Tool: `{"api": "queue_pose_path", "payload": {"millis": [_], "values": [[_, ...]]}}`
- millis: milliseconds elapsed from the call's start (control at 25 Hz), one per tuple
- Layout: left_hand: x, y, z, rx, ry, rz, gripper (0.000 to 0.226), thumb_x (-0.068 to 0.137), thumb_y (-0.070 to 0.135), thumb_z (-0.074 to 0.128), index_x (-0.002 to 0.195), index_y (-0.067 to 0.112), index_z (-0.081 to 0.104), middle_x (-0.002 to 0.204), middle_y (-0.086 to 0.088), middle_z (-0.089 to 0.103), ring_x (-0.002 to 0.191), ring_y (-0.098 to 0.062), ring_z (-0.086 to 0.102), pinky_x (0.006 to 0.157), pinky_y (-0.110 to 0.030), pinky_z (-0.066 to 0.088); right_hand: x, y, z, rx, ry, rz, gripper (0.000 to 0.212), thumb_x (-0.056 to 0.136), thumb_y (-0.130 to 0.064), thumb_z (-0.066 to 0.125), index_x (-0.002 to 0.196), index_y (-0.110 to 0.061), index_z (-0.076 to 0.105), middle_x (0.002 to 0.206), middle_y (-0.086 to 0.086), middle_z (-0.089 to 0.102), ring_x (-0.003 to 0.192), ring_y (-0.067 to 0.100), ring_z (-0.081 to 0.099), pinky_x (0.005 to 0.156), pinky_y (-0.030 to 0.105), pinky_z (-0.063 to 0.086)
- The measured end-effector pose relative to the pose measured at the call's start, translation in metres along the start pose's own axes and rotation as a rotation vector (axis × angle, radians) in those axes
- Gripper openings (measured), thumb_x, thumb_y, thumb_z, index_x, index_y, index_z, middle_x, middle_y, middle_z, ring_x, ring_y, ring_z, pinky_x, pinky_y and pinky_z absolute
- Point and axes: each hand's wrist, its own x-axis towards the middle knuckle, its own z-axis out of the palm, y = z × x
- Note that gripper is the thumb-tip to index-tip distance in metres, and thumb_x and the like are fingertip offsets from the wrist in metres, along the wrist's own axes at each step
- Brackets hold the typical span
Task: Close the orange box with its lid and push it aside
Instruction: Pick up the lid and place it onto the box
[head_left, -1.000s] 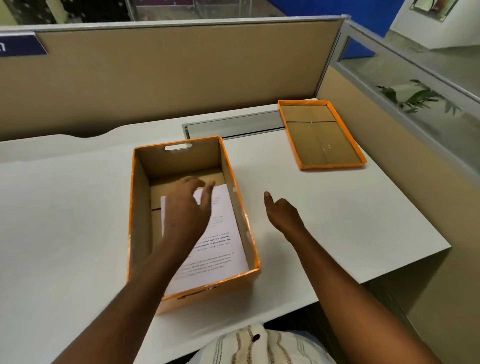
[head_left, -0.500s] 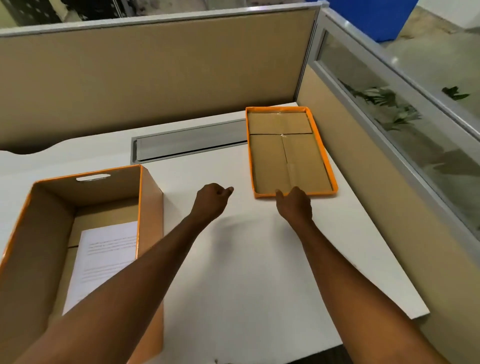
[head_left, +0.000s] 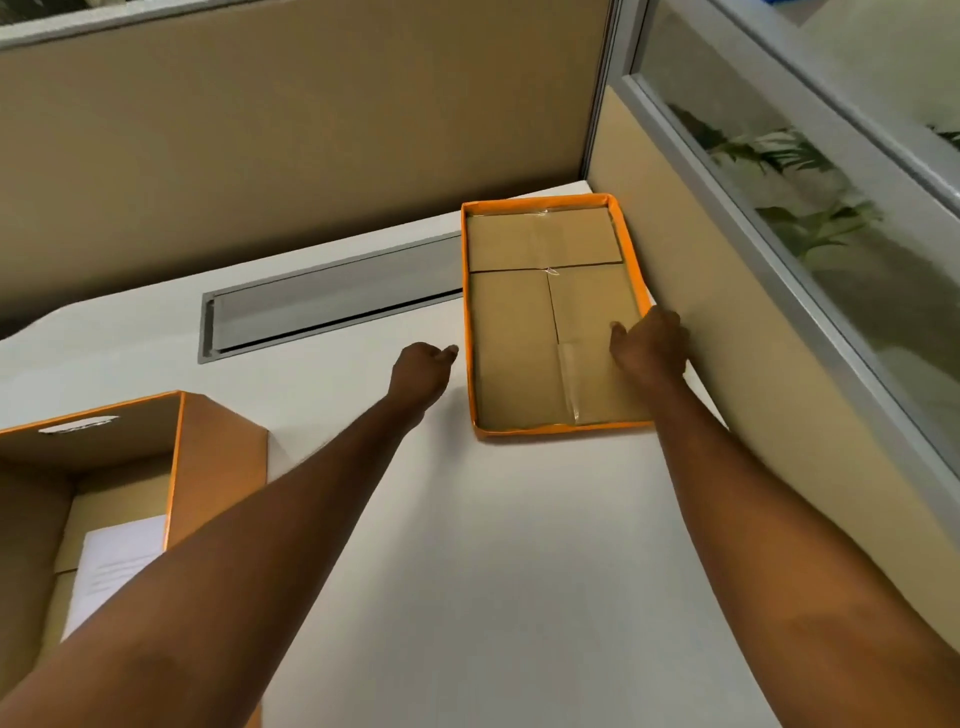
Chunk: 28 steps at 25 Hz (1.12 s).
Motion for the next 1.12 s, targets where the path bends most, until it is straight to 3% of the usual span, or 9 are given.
{"api": "queue_pose_path", "payload": {"millis": [80,160,280,360,520,800,920,1000,1120], "values": [[0.014,0.005,0.012,0.062,0.002,-0.012,0.048,0.094,0.036,0.052,0.124,-0.002,0.055,0.129,-0.022,0.057,0.12,-0.035,0.054,0.097,-0.037,0.042,0.017,0.002,0.006,-0.014,0.028,0.015,0.053,0.087,-0.037,0.057,0.125,-0.002,0.046,0.13,0.02,0.048,0.121,0.039,0.043,0.097,0.048,0.039],[0.023,0.007,0.023,0.086,-0.028,-0.034,0.058,0.094,0.036,0.052,0.138,-0.001,0.042,0.14,-0.018,0.05,0.127,-0.034,0.049,0.101,-0.037,0.041,0.028,0.004,0.011,0.01,0.015,0.046,0.05,0.088,-0.034,0.056,0.125,-0.002,0.045,0.13,0.021,0.049,0.121,0.039,0.045,0.099,0.048,0.038],[0.03,0.005,0.031,-0.018,-0.06,-0.042,0.042,0.093,0.026,0.053,0.116,-0.009,0.054,0.093,-0.016,0.058,0.085,-0.032,0.056,0.067,-0.033,0.047,0.032,0.008,0.016,-0.008,-0.023,0.043,0.038,0.092,-0.024,0.05,0.121,0.0,0.048,0.127,0.021,0.051,0.117,0.039,0.05,0.095,0.046,0.042],[0.029,0.006,0.026,-0.155,-0.067,-0.086,0.014,0.09,0.017,0.055,0.09,0.003,0.057,0.08,-0.01,0.048,0.075,-0.023,0.047,0.063,-0.028,0.041,0.028,0.007,0.017,-0.017,-0.043,0.036,0.03,0.093,-0.015,0.044,0.117,0.001,0.051,0.126,0.022,0.051,0.114,0.04,0.052,0.091,0.045,0.045],[0.015,0.005,0.006,-0.274,-0.035,-0.131,0.007,0.084,0.006,0.053,0.08,0.011,0.055,0.088,-0.015,0.047,0.082,-0.025,0.045,0.073,-0.038,0.038,0.007,-0.001,0.009,0.067,-0.085,0.071,0.029,0.093,-0.01,0.04,0.12,0.001,0.048,0.129,0.021,0.048,0.116,0.038,0.051,0.09,0.044,0.045],[-0.035,-0.003,-0.031,-0.117,0.018,-0.108,0.023,0.09,0.025,0.056,0.076,0.009,0.047,0.078,-0.008,0.047,0.071,-0.019,0.046,0.065,-0.03,0.04,-0.056,-0.017,-0.037,0.266,-0.192,0.033,0.03,0.095,-0.012,0.037,0.122,0.0,0.044,0.125,0.02,0.054,0.111,0.036,0.054,0.076,0.032,0.04],[-0.07,0.022,-0.048,0.011,0.073,0.095,0.031,0.096,0.04,0.048,0.089,0.01,0.052,0.082,-0.008,0.051,0.076,-0.019,0.049,0.067,-0.03,0.039,-0.1,-0.031,-0.068,0.255,-0.113,-0.077,0.027,0.094,-0.009,0.039,0.118,0.0,0.048,0.121,0.021,0.058,0.108,0.037,0.057,0.074,0.029,0.038],[-0.098,0.051,-0.057,-0.038,0.03,0.256,0.049,0.097,0.045,0.04,0.083,0.002,0.058,0.075,-0.012,0.052,0.068,-0.019,0.048,0.062,-0.03,0.037,-0.132,-0.044,-0.086,0.239,-0.054,-0.12,0.026,0.094,-0.008,0.04,0.118,0.0,0.048,0.12,0.022,0.058,0.108,0.037,0.057,0.074,0.029,0.04],[-0.144,0.083,-0.069,-0.166,-0.105,0.355,0.045,0.097,0.049,0.037,0.089,0.009,0.055,0.085,-0.016,0.053,0.077,-0.025,0.053,0.071,-0.038,0.05,-0.188,-0.07,-0.112,0.24,0.043,-0.18,0.027,0.095,-0.009,0.042,0.121,-0.001,0.047,0.123,0.02,0.057,0.111,0.035,0.057,0.08,0.033,0.047]]}}
